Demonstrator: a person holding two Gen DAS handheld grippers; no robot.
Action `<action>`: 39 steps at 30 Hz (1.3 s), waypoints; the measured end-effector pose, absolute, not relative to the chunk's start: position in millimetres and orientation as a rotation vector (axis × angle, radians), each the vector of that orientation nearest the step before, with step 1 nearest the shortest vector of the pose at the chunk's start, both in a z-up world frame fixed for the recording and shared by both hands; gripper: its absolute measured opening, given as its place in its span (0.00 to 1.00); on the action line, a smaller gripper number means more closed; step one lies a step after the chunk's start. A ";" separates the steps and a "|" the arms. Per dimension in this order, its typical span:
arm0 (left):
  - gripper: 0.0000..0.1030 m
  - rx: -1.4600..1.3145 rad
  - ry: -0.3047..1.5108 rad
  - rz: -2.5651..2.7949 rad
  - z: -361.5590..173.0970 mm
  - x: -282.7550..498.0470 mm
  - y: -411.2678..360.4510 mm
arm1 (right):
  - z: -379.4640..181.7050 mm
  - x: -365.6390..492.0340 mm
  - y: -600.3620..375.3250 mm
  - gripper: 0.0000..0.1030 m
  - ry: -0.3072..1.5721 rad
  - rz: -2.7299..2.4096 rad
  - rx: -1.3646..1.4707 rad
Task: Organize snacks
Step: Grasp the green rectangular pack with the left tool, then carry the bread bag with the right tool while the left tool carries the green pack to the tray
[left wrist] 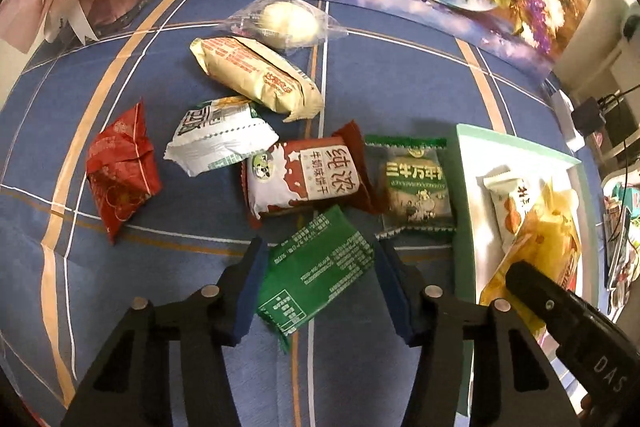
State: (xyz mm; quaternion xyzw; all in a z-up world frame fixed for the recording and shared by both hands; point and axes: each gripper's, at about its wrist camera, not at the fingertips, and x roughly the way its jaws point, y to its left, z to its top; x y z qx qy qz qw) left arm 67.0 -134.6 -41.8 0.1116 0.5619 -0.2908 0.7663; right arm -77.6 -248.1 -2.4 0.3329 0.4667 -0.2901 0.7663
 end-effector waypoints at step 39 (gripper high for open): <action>0.42 0.241 1.122 -0.792 28.5 5.2 -189.8 | 12.2 -133.7 -313.3 0.42 0.951 -0.807 0.771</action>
